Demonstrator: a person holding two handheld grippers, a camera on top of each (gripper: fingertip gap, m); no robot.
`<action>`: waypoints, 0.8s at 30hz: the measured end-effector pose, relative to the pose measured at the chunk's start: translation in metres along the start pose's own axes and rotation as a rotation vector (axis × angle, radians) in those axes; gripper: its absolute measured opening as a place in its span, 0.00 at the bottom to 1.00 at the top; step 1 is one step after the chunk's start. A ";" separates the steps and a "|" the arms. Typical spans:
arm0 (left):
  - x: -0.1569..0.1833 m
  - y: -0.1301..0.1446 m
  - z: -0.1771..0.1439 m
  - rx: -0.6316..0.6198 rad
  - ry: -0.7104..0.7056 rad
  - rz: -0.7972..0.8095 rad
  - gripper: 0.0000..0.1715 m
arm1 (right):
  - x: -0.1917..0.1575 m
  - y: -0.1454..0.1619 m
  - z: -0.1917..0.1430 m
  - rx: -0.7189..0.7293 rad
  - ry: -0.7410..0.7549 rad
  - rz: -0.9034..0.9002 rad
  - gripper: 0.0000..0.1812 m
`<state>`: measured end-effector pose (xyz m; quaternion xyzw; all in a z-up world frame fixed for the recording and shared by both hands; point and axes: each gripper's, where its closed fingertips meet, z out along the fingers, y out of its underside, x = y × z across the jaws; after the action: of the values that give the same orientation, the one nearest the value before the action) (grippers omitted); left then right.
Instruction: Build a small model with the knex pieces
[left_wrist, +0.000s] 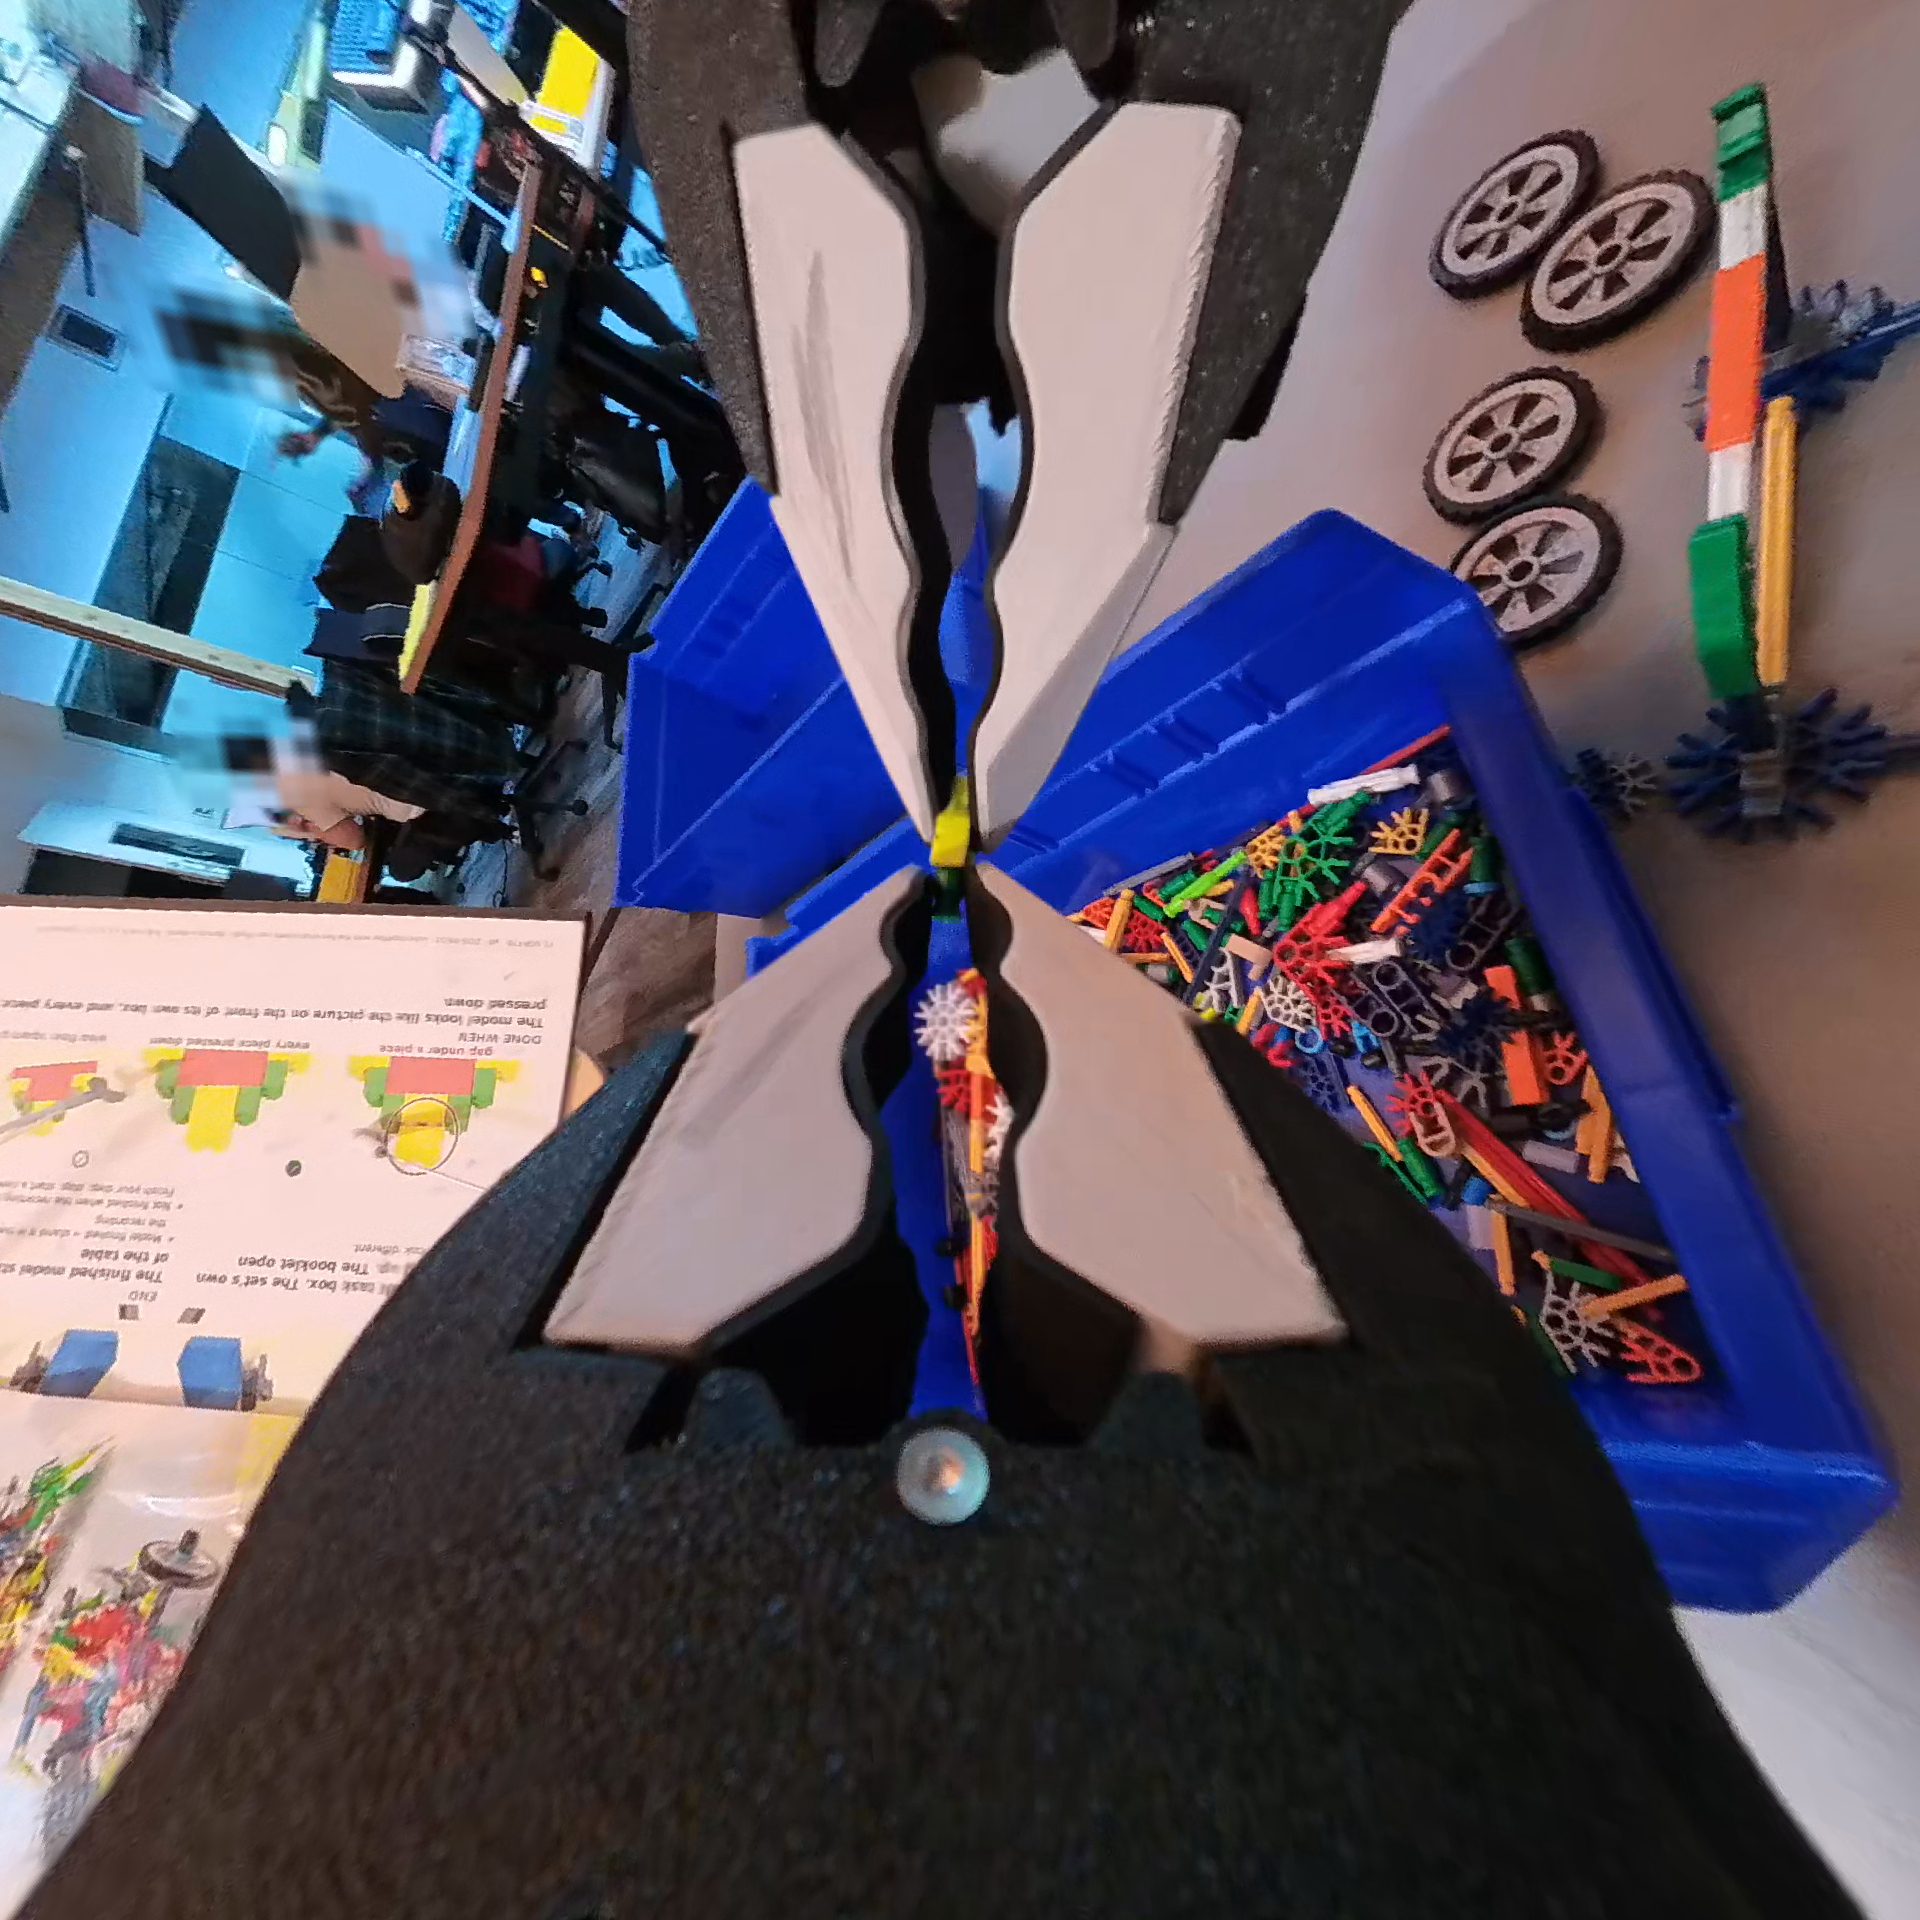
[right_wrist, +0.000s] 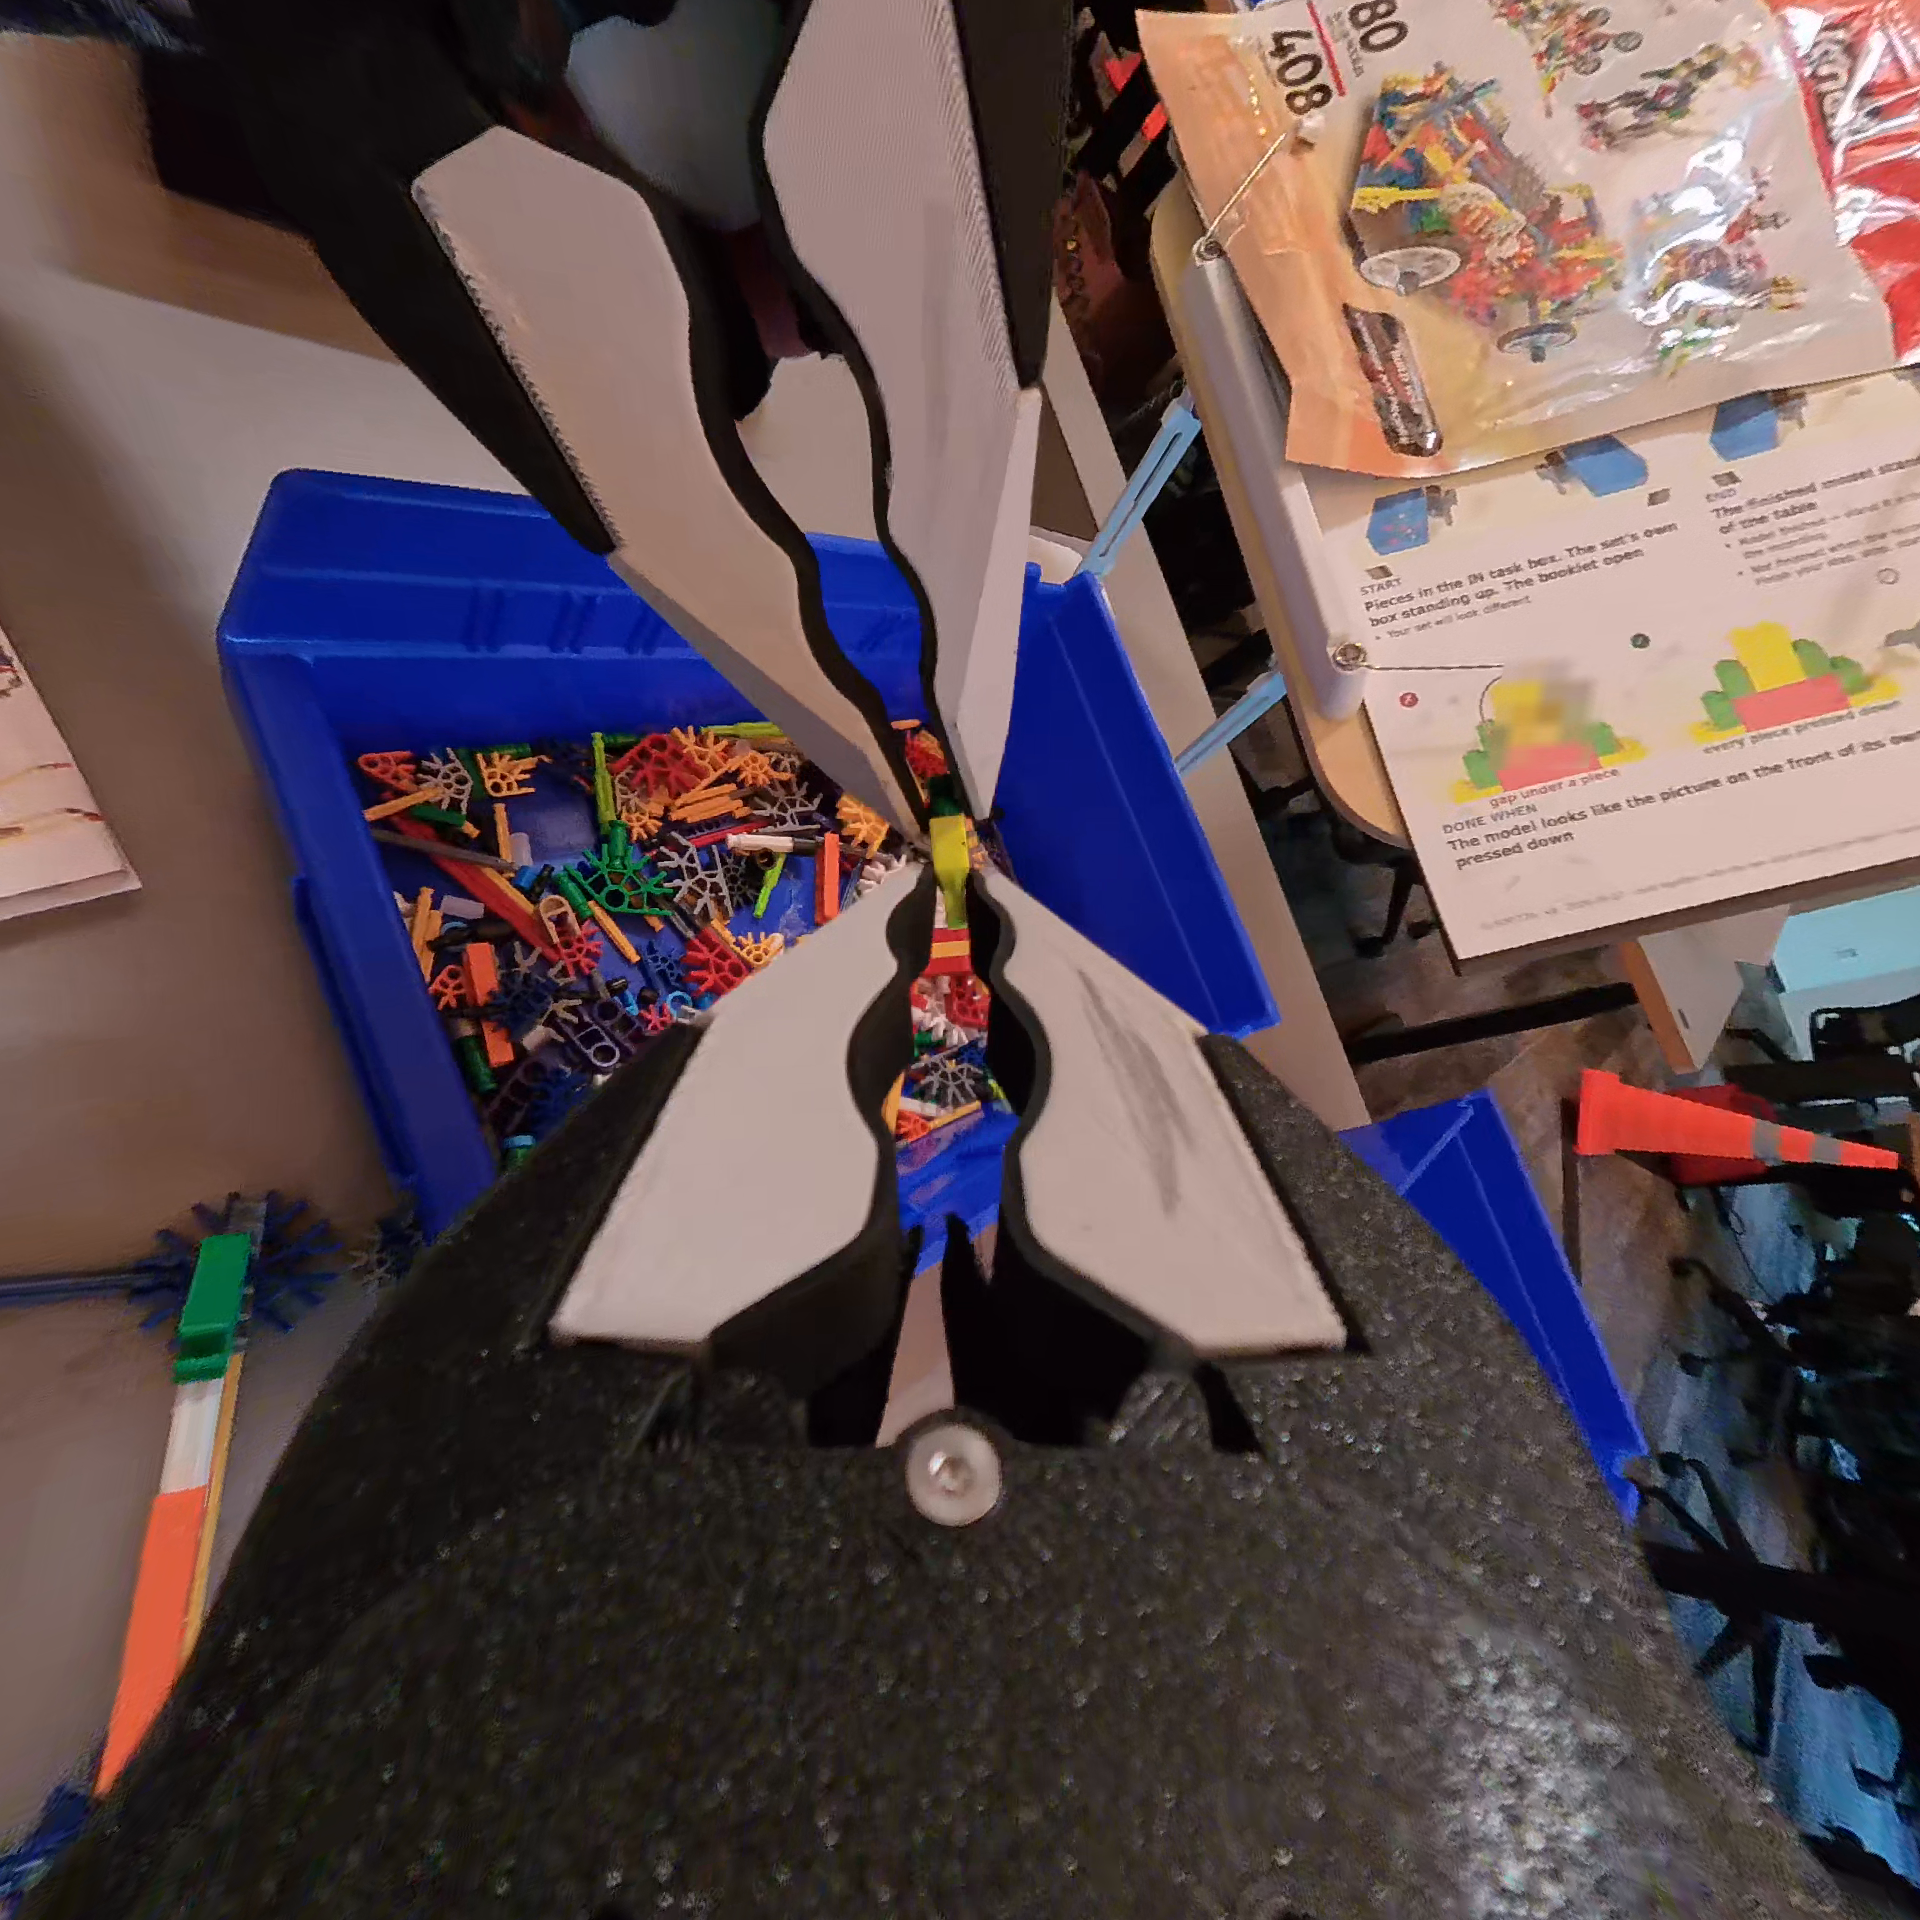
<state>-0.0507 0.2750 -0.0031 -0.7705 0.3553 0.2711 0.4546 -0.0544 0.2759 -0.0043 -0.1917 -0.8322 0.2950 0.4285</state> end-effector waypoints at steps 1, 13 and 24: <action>-0.002 -0.001 0.000 0.007 -0.012 -0.005 0.03 | 0.001 -0.001 -0.001 0.004 0.005 0.001 0.02; -0.018 -0.002 0.004 -0.018 -0.116 -0.114 0.03 | 0.018 -0.003 0.001 0.019 0.151 0.115 0.01; -0.036 0.003 0.010 -0.010 -0.245 -0.294 0.02 | 0.035 -0.003 0.009 0.032 0.282 0.268 0.00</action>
<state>-0.0756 0.2944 0.0178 -0.7776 0.1795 0.2952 0.5254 -0.0820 0.2906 0.0148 -0.3335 -0.7261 0.3327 0.5008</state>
